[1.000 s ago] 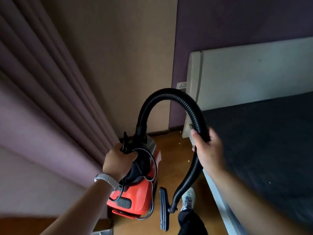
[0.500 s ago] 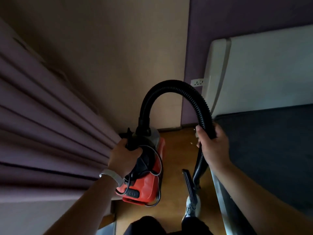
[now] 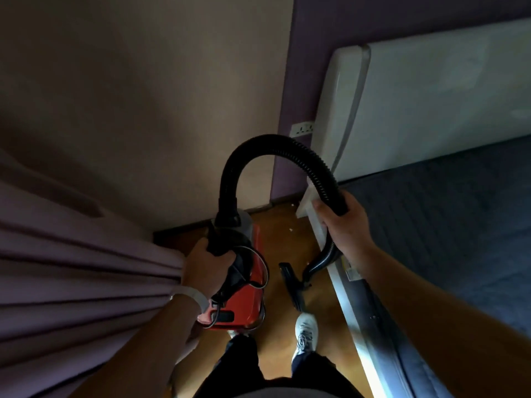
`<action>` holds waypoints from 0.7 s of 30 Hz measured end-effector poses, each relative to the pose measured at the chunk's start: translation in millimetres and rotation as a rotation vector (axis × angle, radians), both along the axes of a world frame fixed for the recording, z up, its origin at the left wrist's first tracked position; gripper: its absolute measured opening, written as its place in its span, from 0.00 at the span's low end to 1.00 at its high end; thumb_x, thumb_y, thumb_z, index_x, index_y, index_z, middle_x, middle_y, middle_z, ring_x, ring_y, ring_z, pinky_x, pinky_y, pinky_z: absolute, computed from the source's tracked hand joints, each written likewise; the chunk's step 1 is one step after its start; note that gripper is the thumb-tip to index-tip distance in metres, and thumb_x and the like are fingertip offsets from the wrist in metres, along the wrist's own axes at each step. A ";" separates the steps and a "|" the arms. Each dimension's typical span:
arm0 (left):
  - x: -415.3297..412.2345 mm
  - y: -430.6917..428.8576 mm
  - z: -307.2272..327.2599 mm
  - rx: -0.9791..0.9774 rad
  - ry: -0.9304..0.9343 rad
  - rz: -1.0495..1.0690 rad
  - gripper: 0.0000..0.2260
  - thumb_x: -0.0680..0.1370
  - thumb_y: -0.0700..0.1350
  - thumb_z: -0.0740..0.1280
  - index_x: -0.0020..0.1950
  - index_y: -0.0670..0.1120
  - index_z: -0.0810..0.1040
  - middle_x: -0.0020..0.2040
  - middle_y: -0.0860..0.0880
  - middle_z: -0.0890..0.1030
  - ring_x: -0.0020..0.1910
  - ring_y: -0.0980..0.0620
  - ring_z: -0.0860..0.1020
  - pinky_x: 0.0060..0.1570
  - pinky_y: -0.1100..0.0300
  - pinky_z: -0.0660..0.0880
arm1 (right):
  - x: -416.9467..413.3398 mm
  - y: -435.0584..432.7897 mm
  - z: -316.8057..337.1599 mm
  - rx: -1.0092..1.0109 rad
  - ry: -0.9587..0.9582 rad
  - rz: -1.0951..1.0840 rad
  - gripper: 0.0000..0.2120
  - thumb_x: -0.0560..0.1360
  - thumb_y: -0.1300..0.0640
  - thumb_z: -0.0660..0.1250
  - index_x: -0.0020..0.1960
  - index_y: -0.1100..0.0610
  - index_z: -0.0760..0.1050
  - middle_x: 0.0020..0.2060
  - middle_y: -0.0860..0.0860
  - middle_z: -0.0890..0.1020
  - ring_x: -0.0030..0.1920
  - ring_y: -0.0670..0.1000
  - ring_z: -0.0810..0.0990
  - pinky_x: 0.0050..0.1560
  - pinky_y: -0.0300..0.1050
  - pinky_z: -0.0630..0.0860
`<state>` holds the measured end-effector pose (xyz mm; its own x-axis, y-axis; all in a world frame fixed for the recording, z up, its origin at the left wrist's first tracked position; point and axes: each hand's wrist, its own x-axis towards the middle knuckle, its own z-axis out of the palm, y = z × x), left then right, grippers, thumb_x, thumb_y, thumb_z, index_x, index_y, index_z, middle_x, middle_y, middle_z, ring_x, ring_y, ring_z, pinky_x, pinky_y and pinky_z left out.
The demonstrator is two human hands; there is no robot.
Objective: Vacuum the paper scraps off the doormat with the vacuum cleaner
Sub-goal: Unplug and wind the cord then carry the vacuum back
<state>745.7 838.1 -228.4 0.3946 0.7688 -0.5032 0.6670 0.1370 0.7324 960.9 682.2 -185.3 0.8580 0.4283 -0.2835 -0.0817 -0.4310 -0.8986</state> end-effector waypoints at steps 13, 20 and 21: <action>51.7 57.4 -134.2 -0.092 0.204 -0.083 0.17 0.66 0.51 0.72 0.50 0.47 0.74 0.45 0.45 0.81 0.45 0.41 0.80 0.46 0.51 0.77 | 40.1 77.9 -93.9 -0.079 -0.033 -0.051 0.08 0.75 0.52 0.73 0.46 0.49 0.74 0.35 0.45 0.78 0.31 0.34 0.76 0.28 0.28 0.70; 85.7 64.6 -234.4 -0.066 0.292 -0.166 0.13 0.70 0.47 0.75 0.49 0.48 0.73 0.40 0.48 0.79 0.39 0.46 0.78 0.39 0.56 0.73 | 77.3 93.2 -174.9 -0.054 -0.056 -0.016 0.09 0.72 0.50 0.74 0.43 0.45 0.73 0.32 0.45 0.77 0.30 0.43 0.75 0.29 0.39 0.72; 91.6 65.4 -247.5 -0.063 0.302 -0.172 0.13 0.71 0.46 0.74 0.49 0.48 0.73 0.39 0.48 0.79 0.38 0.47 0.78 0.38 0.58 0.71 | 83.1 92.0 -187.9 -0.054 -0.054 -0.011 0.09 0.72 0.50 0.74 0.43 0.45 0.74 0.32 0.45 0.77 0.30 0.44 0.76 0.29 0.41 0.72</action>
<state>837.3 903.6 -475.8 0.3420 0.6675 -0.6614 0.8693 0.0425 0.4924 1044.1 774.2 -373.2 0.8773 0.4037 -0.2595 -0.0394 -0.4783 -0.8773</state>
